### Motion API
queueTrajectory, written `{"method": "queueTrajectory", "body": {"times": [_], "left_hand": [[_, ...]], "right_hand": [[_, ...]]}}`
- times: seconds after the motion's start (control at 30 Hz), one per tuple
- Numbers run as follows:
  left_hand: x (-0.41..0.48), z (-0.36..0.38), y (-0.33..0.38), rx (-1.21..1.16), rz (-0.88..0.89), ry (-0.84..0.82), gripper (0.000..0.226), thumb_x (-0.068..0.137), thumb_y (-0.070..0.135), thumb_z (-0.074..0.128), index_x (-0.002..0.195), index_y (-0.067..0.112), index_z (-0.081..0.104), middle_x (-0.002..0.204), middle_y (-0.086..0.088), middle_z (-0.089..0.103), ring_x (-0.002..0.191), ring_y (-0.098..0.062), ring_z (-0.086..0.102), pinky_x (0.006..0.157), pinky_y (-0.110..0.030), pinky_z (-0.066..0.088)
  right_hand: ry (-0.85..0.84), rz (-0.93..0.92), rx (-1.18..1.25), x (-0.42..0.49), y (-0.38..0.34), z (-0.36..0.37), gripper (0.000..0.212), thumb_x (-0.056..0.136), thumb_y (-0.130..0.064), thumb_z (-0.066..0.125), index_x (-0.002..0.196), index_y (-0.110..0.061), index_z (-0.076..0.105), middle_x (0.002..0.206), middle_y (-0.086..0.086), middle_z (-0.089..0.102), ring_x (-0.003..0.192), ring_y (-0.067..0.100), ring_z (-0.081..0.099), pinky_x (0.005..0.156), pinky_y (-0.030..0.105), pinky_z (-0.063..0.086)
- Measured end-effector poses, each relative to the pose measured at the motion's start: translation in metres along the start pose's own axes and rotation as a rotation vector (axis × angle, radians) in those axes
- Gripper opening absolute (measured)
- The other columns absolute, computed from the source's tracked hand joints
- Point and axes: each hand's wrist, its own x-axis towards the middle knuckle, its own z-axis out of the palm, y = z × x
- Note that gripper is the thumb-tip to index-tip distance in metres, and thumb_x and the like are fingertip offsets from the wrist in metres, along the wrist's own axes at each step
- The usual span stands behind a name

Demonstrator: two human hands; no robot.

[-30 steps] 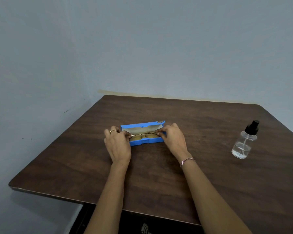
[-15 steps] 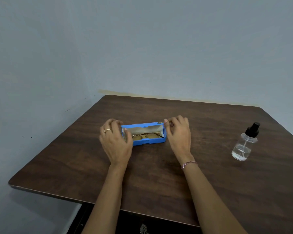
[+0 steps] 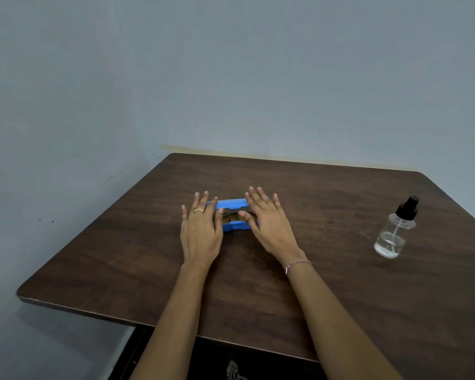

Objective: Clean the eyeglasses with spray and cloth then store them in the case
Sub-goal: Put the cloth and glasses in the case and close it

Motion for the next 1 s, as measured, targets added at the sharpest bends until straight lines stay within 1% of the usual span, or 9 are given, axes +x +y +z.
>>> {"method": "queueTrajectory", "body": {"times": [0.23, 0.33, 0.43, 0.53, 0.63, 0.7, 0.8, 0.87, 1.0], "left_hand": [[-0.001, 0.0, 0.001, -0.069, -0.036, 0.025, 0.034, 0.098, 0.032, 0.043, 0.127, 0.018, 0.054, 0.139, -0.003, 0.051, 0.14, -0.017, 0.029, 0.116, -0.039, 0.016], [0.0, 0.002, 0.0, -0.093, -0.042, 0.025, 0.03, 0.095, 0.032, 0.048, 0.12, 0.017, 0.054, 0.134, -0.004, 0.053, 0.139, -0.02, 0.031, 0.114, -0.043, 0.026], [-0.001, 0.002, 0.0, -0.184, -0.059, 0.023, 0.027, 0.093, 0.032, 0.052, 0.117, 0.018, 0.054, 0.133, -0.003, 0.053, 0.139, -0.019, 0.03, 0.107, -0.043, 0.037], [-0.002, 0.0, 0.0, -0.258, -0.109, -0.011, 0.036, 0.093, 0.033, 0.054, 0.126, 0.02, 0.053, 0.145, -0.002, 0.042, 0.142, -0.019, 0.023, 0.108, -0.038, 0.032], [0.0, 0.0, -0.001, -0.302, -0.162, -0.061, 0.044, 0.092, 0.038, 0.053, 0.134, 0.024, 0.049, 0.155, -0.002, 0.026, 0.144, -0.023, 0.018, 0.11, -0.041, 0.029], [0.0, 0.0, -0.001, -0.373, -0.208, -0.076, 0.044, 0.091, 0.04, 0.055, 0.134, 0.028, 0.05, 0.156, -0.005, 0.021, 0.142, -0.025, 0.021, 0.109, -0.041, 0.031], [0.001, -0.002, 0.0, -0.445, -0.269, -0.092, 0.044, 0.09, 0.04, 0.058, 0.132, 0.032, 0.051, 0.154, -0.01, 0.025, 0.14, -0.025, 0.027, 0.106, -0.036, 0.033], [0.002, -0.002, 0.0, -0.48, -0.29, -0.093, 0.044, 0.088, 0.039, 0.061, 0.131, 0.032, 0.052, 0.152, -0.012, 0.03, 0.14, -0.023, 0.027, 0.106, -0.035, 0.033], [0.005, -0.002, -0.003, -0.545, -0.323, -0.093, 0.048, 0.082, 0.034, 0.069, 0.128, 0.029, 0.056, 0.149, -0.012, 0.035, 0.139, -0.021, 0.03, 0.106, -0.033, 0.034]], "right_hand": [[0.071, 0.048, 0.07, -0.001, -0.002, 0.002, 0.047, 0.1, -0.041, 0.034, 0.137, -0.016, 0.046, 0.146, 0.001, 0.042, 0.139, 0.011, 0.029, 0.115, 0.026, 0.01], [0.127, 0.072, 0.103, -0.002, -0.002, 0.003, 0.04, 0.099, -0.037, 0.041, 0.131, -0.016, 0.054, 0.14, 0.002, 0.049, 0.133, 0.013, 0.038, 0.113, 0.024, 0.017], [0.13, 0.097, 0.127, -0.001, 0.0, 0.005, 0.037, 0.098, -0.034, 0.045, 0.128, -0.016, 0.056, 0.139, 0.002, 0.05, 0.133, 0.014, 0.037, 0.111, 0.026, 0.025], [0.129, 0.116, 0.174, -0.001, 0.002, 0.006, 0.035, 0.096, -0.032, 0.048, 0.126, -0.016, 0.057, 0.138, 0.002, 0.05, 0.134, 0.013, 0.035, 0.11, 0.027, 0.027], [0.139, 0.132, 0.257, -0.001, 0.002, 0.006, 0.034, 0.095, -0.029, 0.052, 0.127, -0.018, 0.057, 0.137, 0.0, 0.05, 0.132, 0.011, 0.035, 0.111, 0.031, 0.032], [0.137, 0.158, 0.308, -0.001, 0.003, 0.005, 0.038, 0.094, -0.029, 0.054, 0.132, -0.02, 0.053, 0.138, -0.002, 0.046, 0.132, 0.009, 0.033, 0.11, 0.032, 0.033], [0.095, 0.198, 0.337, -0.001, 0.005, 0.005, 0.044, 0.094, -0.031, 0.053, 0.137, -0.022, 0.048, 0.145, -0.002, 0.038, 0.138, 0.012, 0.025, 0.113, 0.034, 0.027], [0.08, 0.226, 0.379, -0.001, 0.006, 0.005, 0.042, 0.094, -0.033, 0.052, 0.135, -0.022, 0.05, 0.147, -0.001, 0.036, 0.14, 0.014, 0.021, 0.115, 0.035, 0.023], [0.115, 0.279, 0.467, 0.0, 0.008, 0.005, 0.03, 0.095, -0.03, 0.052, 0.123, -0.022, 0.06, 0.144, 0.003, 0.041, 0.135, 0.016, 0.031, 0.109, 0.03, 0.026]]}}
